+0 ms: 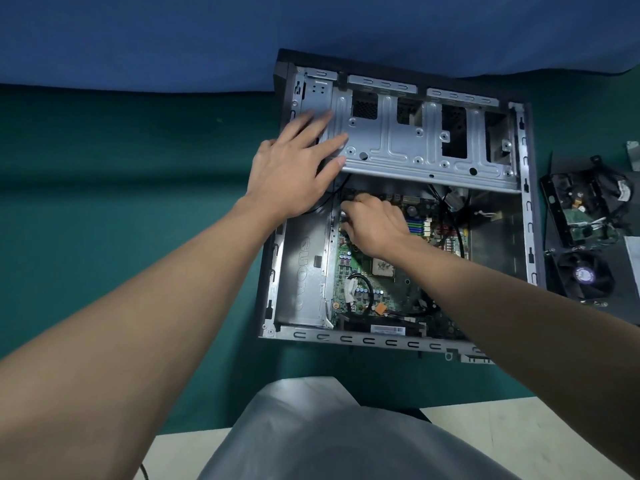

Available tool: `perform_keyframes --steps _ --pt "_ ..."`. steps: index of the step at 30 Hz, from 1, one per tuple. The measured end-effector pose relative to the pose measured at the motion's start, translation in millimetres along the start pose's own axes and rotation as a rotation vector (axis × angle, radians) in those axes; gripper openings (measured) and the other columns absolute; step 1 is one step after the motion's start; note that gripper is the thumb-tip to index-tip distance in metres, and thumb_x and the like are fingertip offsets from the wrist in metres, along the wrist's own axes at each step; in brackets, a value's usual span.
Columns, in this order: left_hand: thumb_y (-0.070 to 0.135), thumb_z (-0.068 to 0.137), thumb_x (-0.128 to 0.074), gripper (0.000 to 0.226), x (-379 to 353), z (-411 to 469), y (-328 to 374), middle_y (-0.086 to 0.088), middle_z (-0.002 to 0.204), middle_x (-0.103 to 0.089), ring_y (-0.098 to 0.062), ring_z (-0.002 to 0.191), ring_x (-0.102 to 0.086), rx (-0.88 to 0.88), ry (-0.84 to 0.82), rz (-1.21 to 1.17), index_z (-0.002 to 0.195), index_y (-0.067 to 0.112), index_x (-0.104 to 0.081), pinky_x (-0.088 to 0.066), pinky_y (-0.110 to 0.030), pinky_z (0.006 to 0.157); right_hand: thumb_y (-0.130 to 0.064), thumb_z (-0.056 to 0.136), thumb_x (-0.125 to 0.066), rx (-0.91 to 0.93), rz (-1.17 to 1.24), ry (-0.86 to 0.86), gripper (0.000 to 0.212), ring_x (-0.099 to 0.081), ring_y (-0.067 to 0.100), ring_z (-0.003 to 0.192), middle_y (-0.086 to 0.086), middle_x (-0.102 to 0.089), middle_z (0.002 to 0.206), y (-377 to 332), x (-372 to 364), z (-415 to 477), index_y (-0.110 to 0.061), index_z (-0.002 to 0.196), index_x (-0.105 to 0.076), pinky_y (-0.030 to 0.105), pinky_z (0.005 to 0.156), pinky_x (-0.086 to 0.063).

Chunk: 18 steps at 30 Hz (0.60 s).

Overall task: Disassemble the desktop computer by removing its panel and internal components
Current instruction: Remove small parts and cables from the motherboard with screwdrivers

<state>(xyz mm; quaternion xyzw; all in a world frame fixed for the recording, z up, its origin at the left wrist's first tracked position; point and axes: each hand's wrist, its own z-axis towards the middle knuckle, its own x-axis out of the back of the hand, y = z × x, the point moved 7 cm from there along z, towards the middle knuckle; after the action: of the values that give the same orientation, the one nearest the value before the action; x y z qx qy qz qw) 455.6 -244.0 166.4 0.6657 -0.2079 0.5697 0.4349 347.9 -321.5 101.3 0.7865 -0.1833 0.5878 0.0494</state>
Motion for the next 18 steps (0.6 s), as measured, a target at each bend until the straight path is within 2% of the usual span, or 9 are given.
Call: perform_keyframes --steps 4,7,13,18 --pt "0.053 0.099 -0.032 0.045 -1 0 -1 0.012 0.156 -0.027 -0.012 0.145 -0.016 0.003 0.001 -0.004 0.140 0.039 -0.046 -0.039 -0.050 0.100 -0.015 0.087 -0.056 0.043 -0.163 -0.023 0.012 -0.058 0.032 0.076 0.007 -0.063 0.095 -8 -8 5 -0.011 0.094 -0.065 0.033 0.060 -0.035" --pt "0.053 0.099 -0.032 0.045 0 1 -1 0.012 0.156 -0.027 -0.012 0.145 -0.016 -0.002 0.005 -0.002 0.140 0.039 -0.046 -0.039 -0.049 0.100 -0.008 0.086 -0.052 0.058 -0.235 -0.062 0.010 -0.062 0.034 0.084 0.011 -0.066 0.094 -10 -11 7 -0.009 0.089 -0.062 0.035 0.061 -0.036" --pt "0.053 0.099 -0.033 0.045 0 0 0 0.012 0.156 -0.027 -0.011 0.145 -0.016 -0.002 0.004 -0.008 0.140 0.039 -0.046 -0.039 -0.049 0.100 -0.004 0.084 -0.050 0.106 -0.258 -0.133 0.009 -0.061 0.036 0.088 0.015 -0.062 0.094 -18 -12 9 -0.013 0.082 -0.051 0.036 0.063 -0.033" --pt "0.053 0.099 -0.032 0.045 1 0 0 0.012 0.156 -0.027 -0.011 0.145 -0.015 -0.005 0.005 -0.003 0.140 0.038 -0.046 -0.038 -0.049 0.100 -0.003 0.084 -0.050 0.102 -0.237 -0.128 0.012 -0.060 0.036 0.086 0.017 -0.061 0.092 -19 -14 11 -0.007 0.092 -0.058 0.037 0.063 -0.035"
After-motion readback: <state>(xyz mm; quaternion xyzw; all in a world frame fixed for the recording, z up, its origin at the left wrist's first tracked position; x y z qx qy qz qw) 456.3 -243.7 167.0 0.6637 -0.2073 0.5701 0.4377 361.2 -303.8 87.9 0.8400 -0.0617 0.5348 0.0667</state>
